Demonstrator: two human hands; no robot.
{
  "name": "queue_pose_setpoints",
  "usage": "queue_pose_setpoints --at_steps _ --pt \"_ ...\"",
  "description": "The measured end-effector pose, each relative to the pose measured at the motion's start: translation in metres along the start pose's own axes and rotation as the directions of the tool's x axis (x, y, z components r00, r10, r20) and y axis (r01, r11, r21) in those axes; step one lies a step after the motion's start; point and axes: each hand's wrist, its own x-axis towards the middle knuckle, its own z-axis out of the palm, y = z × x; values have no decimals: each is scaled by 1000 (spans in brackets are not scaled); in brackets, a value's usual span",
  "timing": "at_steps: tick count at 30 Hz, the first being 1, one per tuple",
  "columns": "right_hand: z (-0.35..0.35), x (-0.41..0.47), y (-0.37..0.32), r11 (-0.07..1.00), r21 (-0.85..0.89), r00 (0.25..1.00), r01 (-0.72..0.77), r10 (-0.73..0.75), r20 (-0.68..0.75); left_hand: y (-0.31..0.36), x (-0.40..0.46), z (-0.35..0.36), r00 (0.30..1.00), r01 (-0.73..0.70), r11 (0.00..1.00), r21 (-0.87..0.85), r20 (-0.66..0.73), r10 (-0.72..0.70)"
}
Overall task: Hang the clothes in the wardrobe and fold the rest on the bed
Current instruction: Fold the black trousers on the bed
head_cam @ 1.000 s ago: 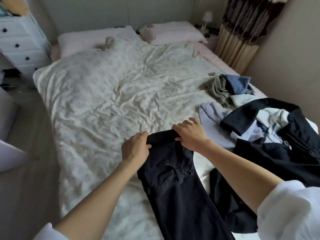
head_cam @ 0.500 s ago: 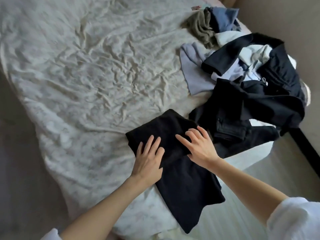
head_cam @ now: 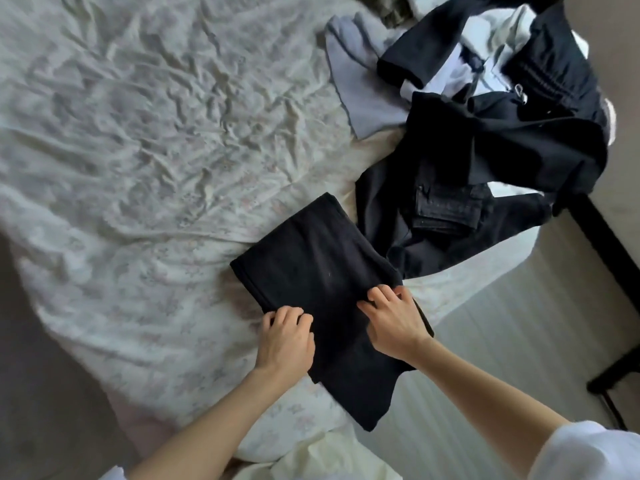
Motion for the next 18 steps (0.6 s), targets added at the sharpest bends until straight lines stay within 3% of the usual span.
queue_pose_setpoints --at_steps 2,5,12,18 --pt "-5 18 -8 996 91 965 18 6 -262 -3 14 -9 981 32 999 10 -190 -29" --pt "-17 59 -23 987 155 923 43 20 -385 -12 44 -15 962 136 990 -26 -235 -138" --pt "-7 148 -43 990 134 948 43 2 -318 -66 88 14 925 264 962 -68 -266 -273" --pt "24 136 -1 977 182 947 -111 159 -279 -94 78 25 953 211 975 64 -237 -191"
